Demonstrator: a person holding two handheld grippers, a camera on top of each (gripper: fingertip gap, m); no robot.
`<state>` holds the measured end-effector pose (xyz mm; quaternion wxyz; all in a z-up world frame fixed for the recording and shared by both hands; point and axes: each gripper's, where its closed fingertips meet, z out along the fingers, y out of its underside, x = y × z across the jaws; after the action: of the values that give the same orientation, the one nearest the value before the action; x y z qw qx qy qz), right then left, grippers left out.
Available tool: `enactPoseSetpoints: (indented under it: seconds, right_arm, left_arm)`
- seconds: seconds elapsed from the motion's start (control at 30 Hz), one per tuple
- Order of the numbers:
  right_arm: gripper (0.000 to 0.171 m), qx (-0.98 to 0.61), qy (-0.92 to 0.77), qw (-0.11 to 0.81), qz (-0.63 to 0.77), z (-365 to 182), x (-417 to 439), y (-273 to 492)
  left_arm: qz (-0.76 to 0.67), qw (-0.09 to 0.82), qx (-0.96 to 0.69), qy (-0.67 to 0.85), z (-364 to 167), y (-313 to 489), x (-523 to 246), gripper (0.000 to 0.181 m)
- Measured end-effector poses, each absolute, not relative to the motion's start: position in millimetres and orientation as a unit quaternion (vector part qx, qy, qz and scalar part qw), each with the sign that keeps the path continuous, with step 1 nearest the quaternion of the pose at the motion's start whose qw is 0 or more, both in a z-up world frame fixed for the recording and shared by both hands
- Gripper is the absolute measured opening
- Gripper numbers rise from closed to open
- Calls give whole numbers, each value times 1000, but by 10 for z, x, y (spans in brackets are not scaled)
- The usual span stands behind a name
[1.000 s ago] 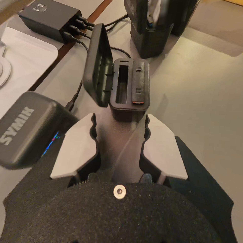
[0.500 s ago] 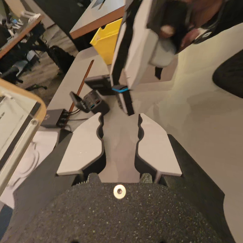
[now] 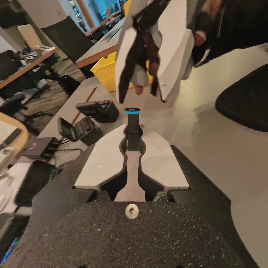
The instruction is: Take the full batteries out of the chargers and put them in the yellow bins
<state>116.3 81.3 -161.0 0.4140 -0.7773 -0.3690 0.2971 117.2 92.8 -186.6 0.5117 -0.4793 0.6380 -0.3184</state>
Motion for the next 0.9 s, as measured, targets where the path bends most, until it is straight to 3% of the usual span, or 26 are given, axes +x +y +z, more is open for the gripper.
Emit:
enactPoseSetpoints:
  seconds: [0.17, 0.37, 0.43, 0.6, 0.7, 0.9]
  right_arm:
    - [44, -712, -556, 410, 126, -1470, 1141, 622]
    - [28, -702, -612, 354, 90, -1595, 1031, 565]
    - [15, -697, -618, 357, 79, -1642, 1000, 576]
    - [15, -697, -623, 350, 66, -1662, 1046, 580]
    - [15, -695, -636, 335, 35, -1564, 1269, 604]
    - [15, -736, -595, 306, -103, -959, 2417, 1043]
  left_arm:
    - [-404, 472, -453, 640, -1838, 713, 1157, 11]
    - [-435, 467, -426, 641, -1756, 548, 1157, 11]
    - [-429, 466, -423, 648, -1779, 533, 1155, 11]
    - [-434, 465, -432, 639, -1805, 540, 1188, 12]
    - [-434, 462, -455, 625, -1819, 634, 1191, 31]
    - [-405, 480, -509, 588, -1866, 980, 1146, 28]
